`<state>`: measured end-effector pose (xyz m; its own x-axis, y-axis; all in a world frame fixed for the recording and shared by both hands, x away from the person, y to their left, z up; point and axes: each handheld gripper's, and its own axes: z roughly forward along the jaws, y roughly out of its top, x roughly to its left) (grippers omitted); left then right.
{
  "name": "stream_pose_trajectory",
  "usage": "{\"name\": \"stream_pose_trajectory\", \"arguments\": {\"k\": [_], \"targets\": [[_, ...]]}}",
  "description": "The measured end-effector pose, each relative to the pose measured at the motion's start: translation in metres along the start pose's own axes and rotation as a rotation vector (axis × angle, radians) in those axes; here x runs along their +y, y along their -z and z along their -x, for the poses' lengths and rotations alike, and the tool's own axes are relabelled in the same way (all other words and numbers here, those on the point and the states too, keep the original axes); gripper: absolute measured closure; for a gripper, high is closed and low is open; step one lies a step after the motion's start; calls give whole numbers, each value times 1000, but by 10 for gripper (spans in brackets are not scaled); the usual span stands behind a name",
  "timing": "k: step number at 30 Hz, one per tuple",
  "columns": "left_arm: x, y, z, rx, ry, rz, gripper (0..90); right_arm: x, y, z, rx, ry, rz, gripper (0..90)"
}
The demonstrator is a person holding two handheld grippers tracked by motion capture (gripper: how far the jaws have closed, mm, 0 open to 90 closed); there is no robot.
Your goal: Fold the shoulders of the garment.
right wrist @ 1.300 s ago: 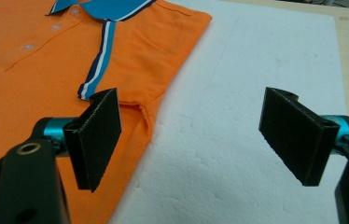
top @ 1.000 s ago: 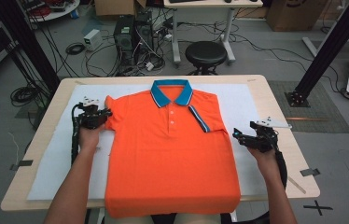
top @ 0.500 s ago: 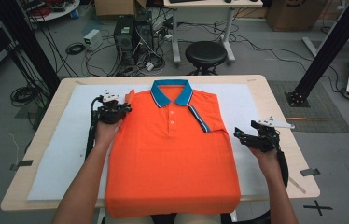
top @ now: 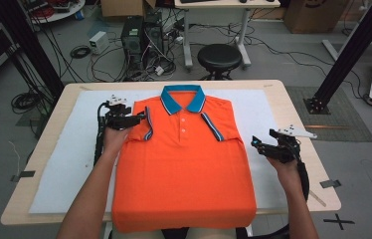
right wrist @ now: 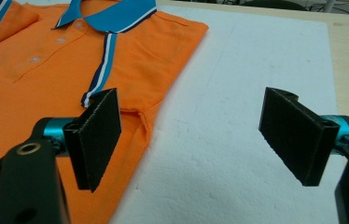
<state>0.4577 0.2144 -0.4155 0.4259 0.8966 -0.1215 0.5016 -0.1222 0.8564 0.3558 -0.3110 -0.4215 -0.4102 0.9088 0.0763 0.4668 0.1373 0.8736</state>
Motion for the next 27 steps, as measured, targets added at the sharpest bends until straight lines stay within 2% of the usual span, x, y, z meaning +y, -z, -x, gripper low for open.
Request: {"name": "stream_pose_trajectory", "arguments": {"k": [2,4,9,12,13,15,17,19,24,25,27], "targets": [[-2,-4,2,-29,-1,-33,363,0,-1,-1,2,-5,-4,214],[-4,-9,7,-31,-38,-55,378,1,-1,-2,0,0,-2,214],[-7,-17,19,-46,-77,-75,399,1,-2,-2,4,5,-2,214],[-6,-17,18,-59,-31,-62,399,0,-2,-2,3,8,-4,214],[-6,-16,17,-51,-34,-57,402,0,-2,-2,5,6,-7,214],[-5,-15,19,-54,-58,-55,499,0,-2,-2,8,10,-9,215],[-6,-18,21,-70,-52,-70,592,0,-2,-2,9,12,-7,219],[-8,-23,27,-58,-81,-107,675,1,-3,-3,5,10,-10,247],[-14,-37,37,-44,-118,-182,665,1,-4,-5,7,16,-12,247],[-15,-39,38,-52,-114,-189,660,1,-4,-5,8,17,-13,247],[-16,-40,40,-62,-133,-197,654,1,-4,-4,8,18,-14,247]]}}
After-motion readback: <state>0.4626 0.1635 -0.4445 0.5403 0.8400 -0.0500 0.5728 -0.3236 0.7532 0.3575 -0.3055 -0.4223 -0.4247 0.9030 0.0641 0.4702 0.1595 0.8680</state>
